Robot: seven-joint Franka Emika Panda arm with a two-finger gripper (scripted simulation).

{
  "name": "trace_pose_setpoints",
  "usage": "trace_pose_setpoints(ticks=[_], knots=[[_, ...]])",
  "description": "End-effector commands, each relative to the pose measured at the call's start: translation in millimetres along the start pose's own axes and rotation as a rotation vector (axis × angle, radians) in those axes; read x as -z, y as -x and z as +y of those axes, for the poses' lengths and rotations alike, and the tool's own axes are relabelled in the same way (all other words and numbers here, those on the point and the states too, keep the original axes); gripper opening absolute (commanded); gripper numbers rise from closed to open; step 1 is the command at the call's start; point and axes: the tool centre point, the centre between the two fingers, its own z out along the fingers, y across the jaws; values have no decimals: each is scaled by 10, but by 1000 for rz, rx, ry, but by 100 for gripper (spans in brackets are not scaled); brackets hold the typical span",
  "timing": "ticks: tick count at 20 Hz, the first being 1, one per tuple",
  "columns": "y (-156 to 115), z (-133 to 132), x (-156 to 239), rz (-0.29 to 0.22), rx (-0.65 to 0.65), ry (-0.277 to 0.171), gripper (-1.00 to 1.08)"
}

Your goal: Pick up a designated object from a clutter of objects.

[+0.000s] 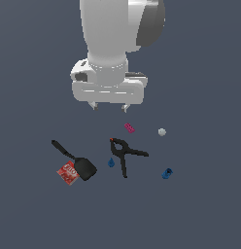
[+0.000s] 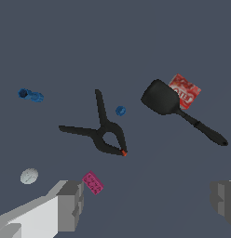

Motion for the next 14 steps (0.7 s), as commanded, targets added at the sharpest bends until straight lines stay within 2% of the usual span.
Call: trace_pose_setpoints(ticks=[1, 14], knots=[[0, 0, 0, 0, 0, 0, 100], [77, -103, 101, -7, 33, -9, 100]])
